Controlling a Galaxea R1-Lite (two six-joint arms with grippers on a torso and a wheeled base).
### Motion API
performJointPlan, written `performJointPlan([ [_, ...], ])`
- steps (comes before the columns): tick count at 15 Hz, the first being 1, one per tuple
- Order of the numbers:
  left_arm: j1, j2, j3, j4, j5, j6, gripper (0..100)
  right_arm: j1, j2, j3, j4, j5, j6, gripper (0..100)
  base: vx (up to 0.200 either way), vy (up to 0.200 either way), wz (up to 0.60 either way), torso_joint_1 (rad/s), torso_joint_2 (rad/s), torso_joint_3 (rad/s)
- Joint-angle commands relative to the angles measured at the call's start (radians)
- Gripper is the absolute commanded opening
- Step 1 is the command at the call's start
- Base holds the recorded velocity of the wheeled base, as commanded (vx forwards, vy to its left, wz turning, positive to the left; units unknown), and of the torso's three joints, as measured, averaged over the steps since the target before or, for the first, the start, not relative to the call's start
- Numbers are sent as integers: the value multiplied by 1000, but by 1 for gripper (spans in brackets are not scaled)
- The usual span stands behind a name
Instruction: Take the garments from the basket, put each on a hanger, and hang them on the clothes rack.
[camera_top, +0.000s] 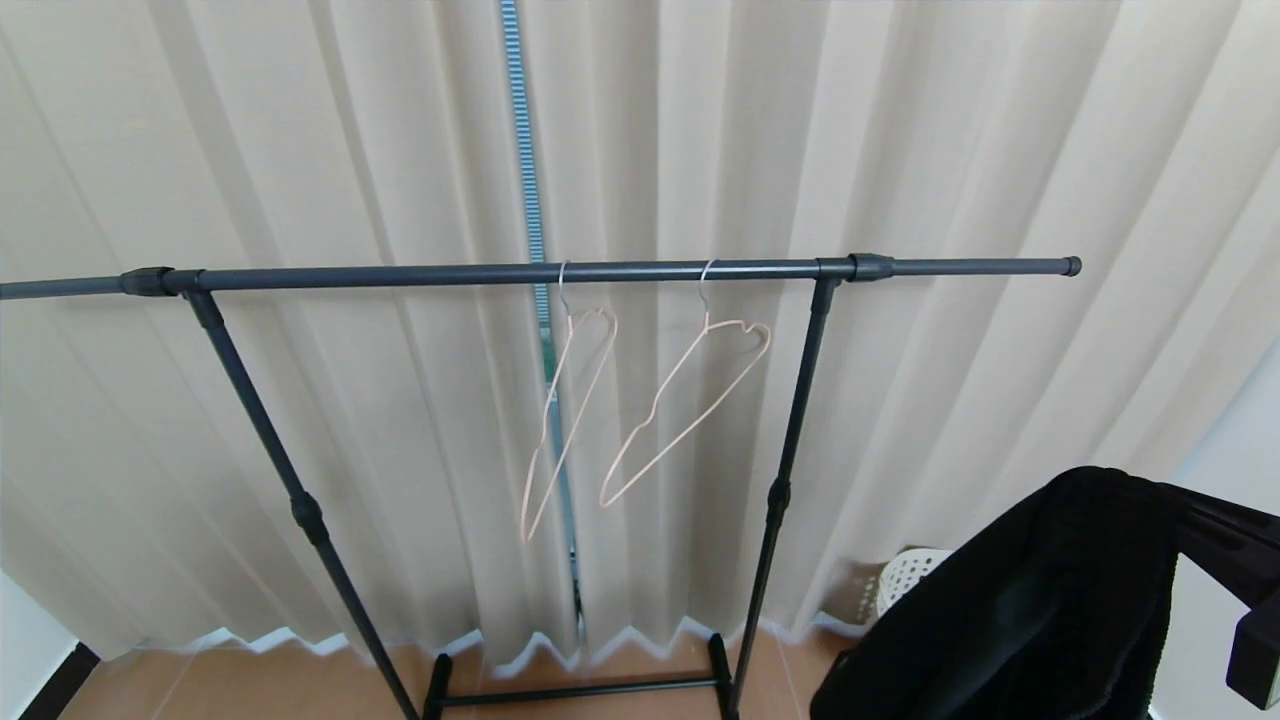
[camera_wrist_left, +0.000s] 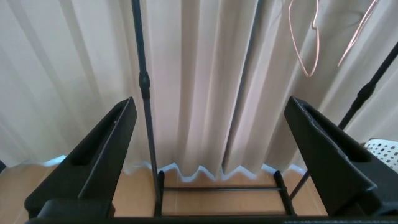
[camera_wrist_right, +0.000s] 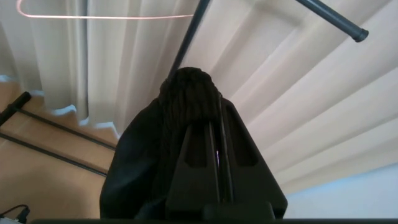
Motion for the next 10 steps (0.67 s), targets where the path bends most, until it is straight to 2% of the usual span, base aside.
performJointPlan([
  [1,0,1,0,-1,0,0,100,1,3,0,1,0,0,0,-200,0,0,17,7,2],
  [4,0,1,0,-2,0,0,100,1,3,0,1,0,0,0,-200,0,0,-2,2,1],
  [9,0,1,0,-2,0,0,100,1,6,6,1,0,-1,0,0,200,0,-1,0,4],
  [10,0,1,0,-1,0,0,100,1,4,6,1,0,-1,0,0,0,0,0,0,0],
])
